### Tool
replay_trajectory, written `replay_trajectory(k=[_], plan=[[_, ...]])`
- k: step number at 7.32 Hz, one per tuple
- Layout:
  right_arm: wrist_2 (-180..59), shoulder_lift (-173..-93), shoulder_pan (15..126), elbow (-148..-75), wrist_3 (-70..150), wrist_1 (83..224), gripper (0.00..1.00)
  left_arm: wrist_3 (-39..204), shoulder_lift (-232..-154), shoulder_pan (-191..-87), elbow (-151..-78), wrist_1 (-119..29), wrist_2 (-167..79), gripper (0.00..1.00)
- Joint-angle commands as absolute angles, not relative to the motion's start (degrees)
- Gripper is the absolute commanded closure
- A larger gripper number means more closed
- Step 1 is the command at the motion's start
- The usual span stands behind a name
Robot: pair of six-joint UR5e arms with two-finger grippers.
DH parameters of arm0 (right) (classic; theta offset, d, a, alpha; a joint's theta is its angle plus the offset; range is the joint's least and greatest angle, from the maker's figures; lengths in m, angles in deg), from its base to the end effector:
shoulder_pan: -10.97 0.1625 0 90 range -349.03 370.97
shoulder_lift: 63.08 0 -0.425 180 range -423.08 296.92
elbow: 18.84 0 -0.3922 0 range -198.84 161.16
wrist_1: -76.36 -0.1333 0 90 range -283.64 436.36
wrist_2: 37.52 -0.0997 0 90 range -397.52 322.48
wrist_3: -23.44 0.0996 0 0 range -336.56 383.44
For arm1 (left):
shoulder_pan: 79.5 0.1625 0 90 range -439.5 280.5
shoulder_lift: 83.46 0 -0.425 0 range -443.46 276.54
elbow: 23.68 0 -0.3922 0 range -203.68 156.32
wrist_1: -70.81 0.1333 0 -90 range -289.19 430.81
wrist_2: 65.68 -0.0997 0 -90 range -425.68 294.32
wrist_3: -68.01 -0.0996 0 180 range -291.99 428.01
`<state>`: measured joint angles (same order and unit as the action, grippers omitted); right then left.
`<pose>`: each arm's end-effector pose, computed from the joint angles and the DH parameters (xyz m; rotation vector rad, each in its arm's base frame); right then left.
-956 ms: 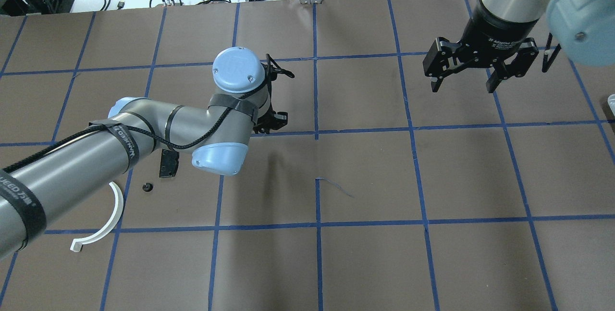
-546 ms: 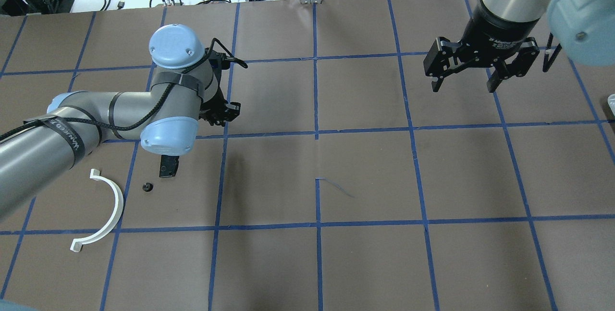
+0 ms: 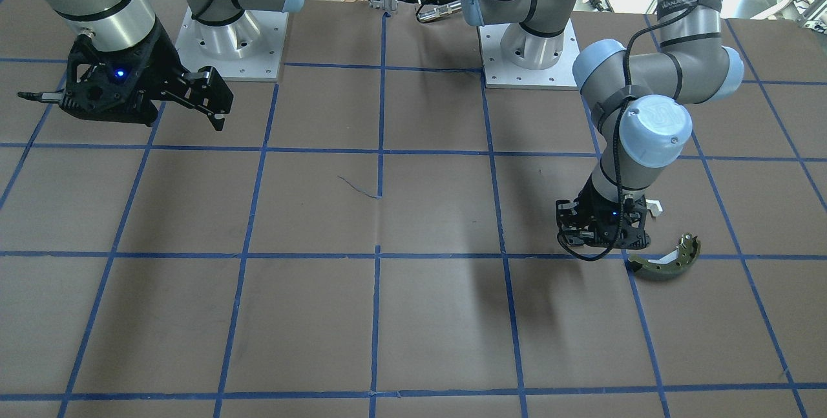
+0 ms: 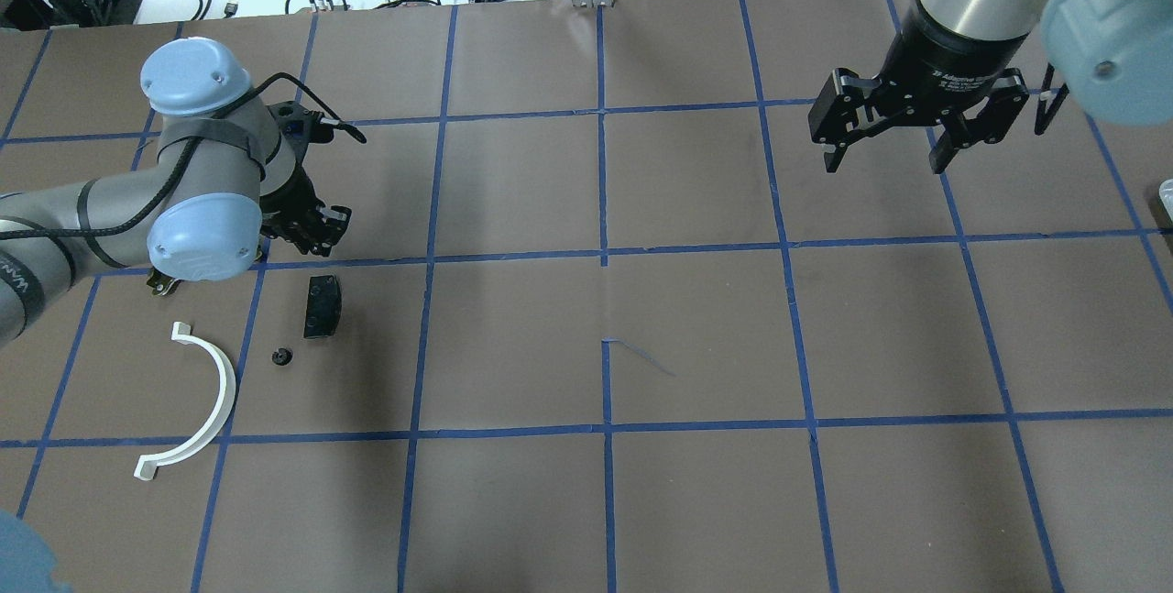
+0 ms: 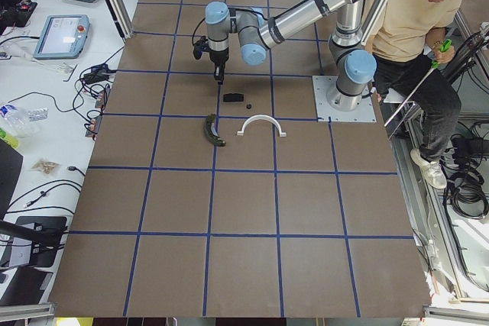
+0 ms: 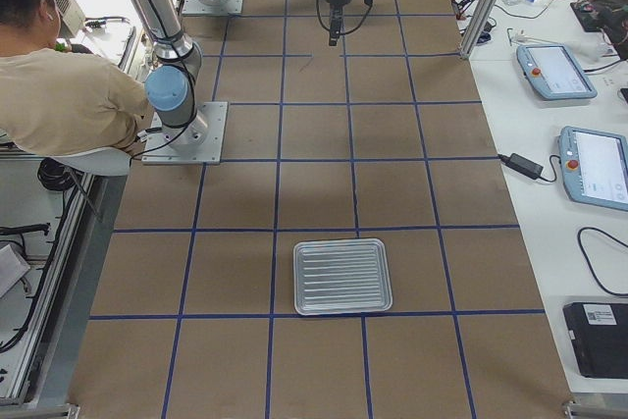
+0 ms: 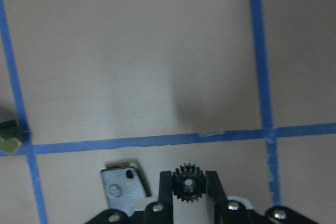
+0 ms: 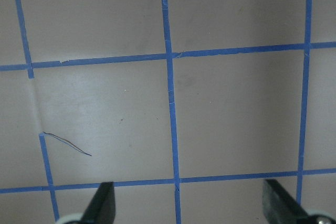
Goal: Place bearing gear from tray to pile
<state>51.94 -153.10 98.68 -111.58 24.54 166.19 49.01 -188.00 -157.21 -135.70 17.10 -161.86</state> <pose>0.1147 -0.4911 0.4644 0.0930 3.1293 0.0788 -0.0089 -0.5351 0.2408 0.1782 3.0333 0.0511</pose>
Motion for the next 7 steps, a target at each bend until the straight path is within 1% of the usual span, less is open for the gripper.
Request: replay_trajectory(k=[1, 3, 4, 7], plan=[[52.0, -153.1, 98.7, -111.7, 24.6, 166.2, 0.00, 43.1, -188.1, -152.2, -137.6, 16.8, -161.7, 1.00], [52.0, -153.0, 98.7, -111.7, 24.5, 166.2, 0.00, 44.7, -188.1, -151.8, -140.8, 17.3, -161.8, 1.00], [52.0, -153.0, 98.7, -111.7, 24.5, 166.2, 0.00, 45.0, -188.3, -149.8, -142.0, 17.6, -161.5, 1.00], [52.0, -152.9, 98.7, -111.7, 24.5, 166.2, 0.00, 45.0, -188.8, -149.2, -141.9, 17.8, -161.3, 1.00]])
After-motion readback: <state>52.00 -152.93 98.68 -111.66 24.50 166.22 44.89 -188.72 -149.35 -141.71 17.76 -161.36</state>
